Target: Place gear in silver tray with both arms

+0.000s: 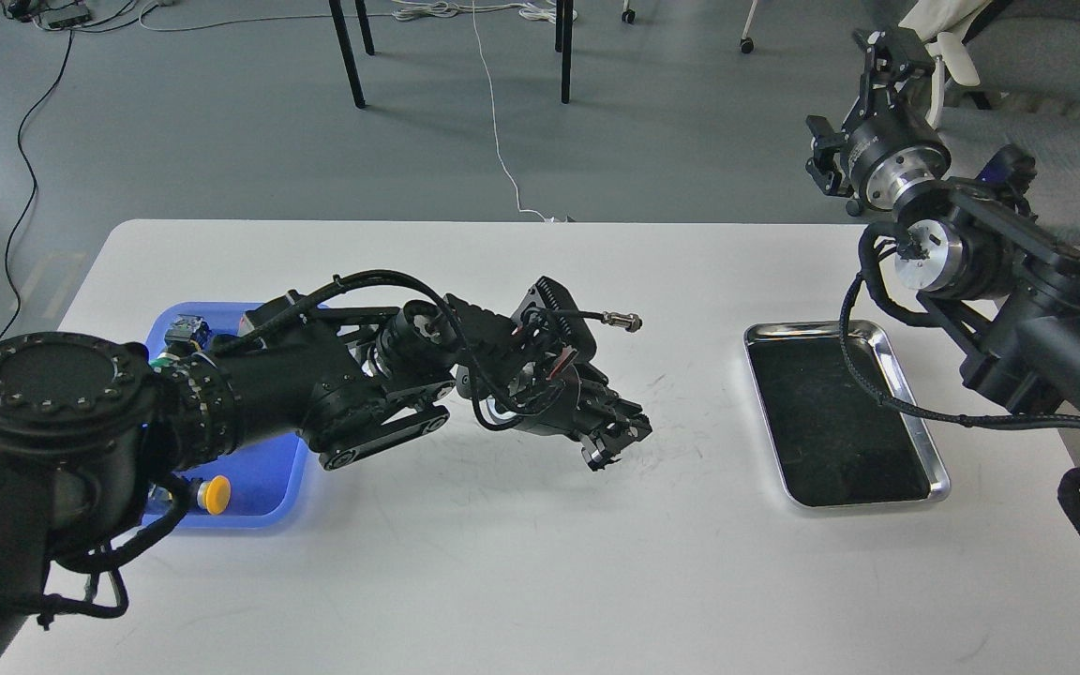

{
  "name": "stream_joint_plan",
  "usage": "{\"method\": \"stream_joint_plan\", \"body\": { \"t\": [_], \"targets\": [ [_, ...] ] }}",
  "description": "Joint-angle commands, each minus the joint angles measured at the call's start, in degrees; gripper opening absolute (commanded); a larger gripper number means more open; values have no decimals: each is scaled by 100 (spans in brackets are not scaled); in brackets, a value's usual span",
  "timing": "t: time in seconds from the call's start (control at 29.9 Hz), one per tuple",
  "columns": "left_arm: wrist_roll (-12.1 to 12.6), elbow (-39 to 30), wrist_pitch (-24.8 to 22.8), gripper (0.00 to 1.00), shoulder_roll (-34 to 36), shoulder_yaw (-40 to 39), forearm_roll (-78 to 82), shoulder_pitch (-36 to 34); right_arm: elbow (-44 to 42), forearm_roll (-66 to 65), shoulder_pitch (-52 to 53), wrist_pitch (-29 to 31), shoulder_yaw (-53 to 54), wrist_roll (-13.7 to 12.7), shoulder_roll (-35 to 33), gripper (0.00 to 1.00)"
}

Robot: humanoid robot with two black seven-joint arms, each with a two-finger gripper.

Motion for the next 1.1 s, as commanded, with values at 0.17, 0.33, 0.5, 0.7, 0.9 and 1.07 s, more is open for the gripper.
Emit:
{"method": "stream_joint_plan", "body": {
  "t": [0.17,0.33,0.5,0.7,0.9,1.07],
  "targets": [
    [0,-131,574,10,0,-31,-856,211,-1,0,54,-13,-169,-9,18,99],
    [0,-87,600,10,0,-40,-998,290,-1,0,72,-22,-221,0,27,99],
    [0,-61,670,10,0,-58,-910,474,-9,0,151,-31,-248,-9,27,99],
    [0,-52,679,10,0,-57,-655,580,-80,0,247,-101,-326,-26,45,99],
    [0,-52,679,11,0,-58,-584,659,-97,0,353,-128,-494,-26,62,99],
    [0,-52,679,18,0,-58,-584,765,-115,0,353,-145,-529,-26,62,99]
  ]
}}
